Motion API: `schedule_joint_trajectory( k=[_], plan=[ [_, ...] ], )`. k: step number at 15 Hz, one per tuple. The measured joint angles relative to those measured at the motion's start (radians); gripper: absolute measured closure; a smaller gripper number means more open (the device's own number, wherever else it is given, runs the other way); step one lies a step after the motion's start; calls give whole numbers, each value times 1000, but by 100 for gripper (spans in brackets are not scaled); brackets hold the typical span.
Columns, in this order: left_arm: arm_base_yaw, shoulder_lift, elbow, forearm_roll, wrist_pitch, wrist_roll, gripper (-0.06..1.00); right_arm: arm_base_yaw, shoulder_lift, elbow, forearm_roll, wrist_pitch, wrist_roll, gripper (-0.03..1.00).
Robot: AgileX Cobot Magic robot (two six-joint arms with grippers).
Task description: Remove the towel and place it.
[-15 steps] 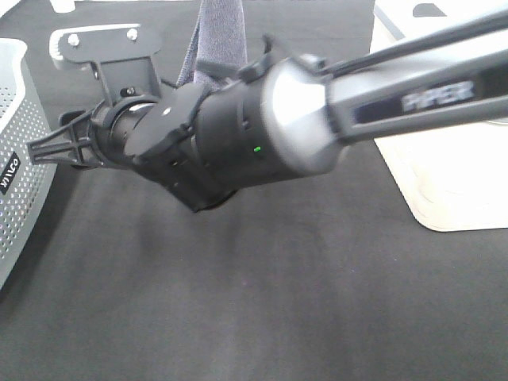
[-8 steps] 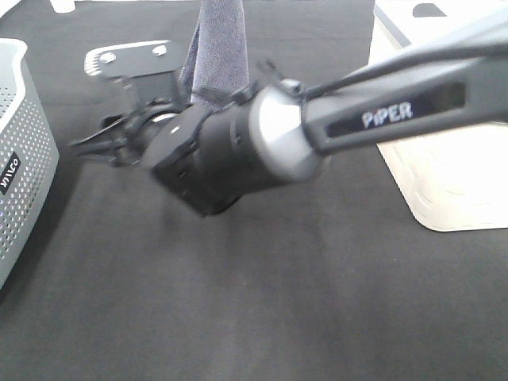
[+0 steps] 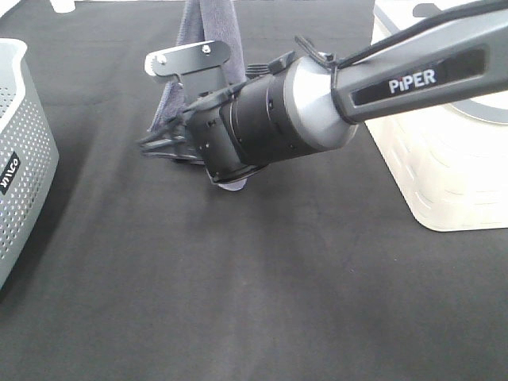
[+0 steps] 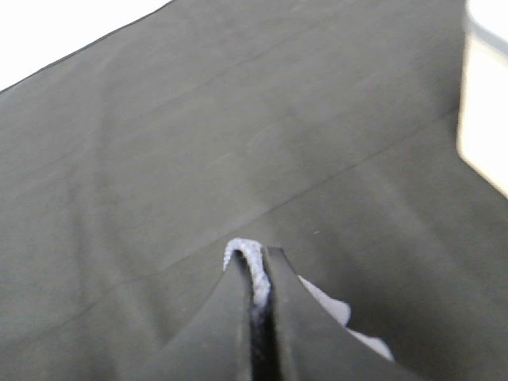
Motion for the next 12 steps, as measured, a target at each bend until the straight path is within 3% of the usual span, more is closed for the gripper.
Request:
schedule_joint_trajectory(
  k=[2, 5, 8, 10, 12],
  plan=[
    [6, 0, 0, 4, 19, 0, 94, -12, 0, 0, 47, -115, -167, 36],
    [6, 0, 0, 4, 26, 0, 94, -32, 0, 0, 57, -116, -223, 36],
    [7, 0, 0, 19, 34, 0, 94, -49, -25, 43, 58, -114, -205, 36],
    [7, 0, 0, 22, 34, 0, 94, -49, -64, 131, 57, -71, -117, 36],
    [7, 0, 0, 22, 34, 1, 94, -51, -73, 207, -29, 73, -3, 36]
  ],
)
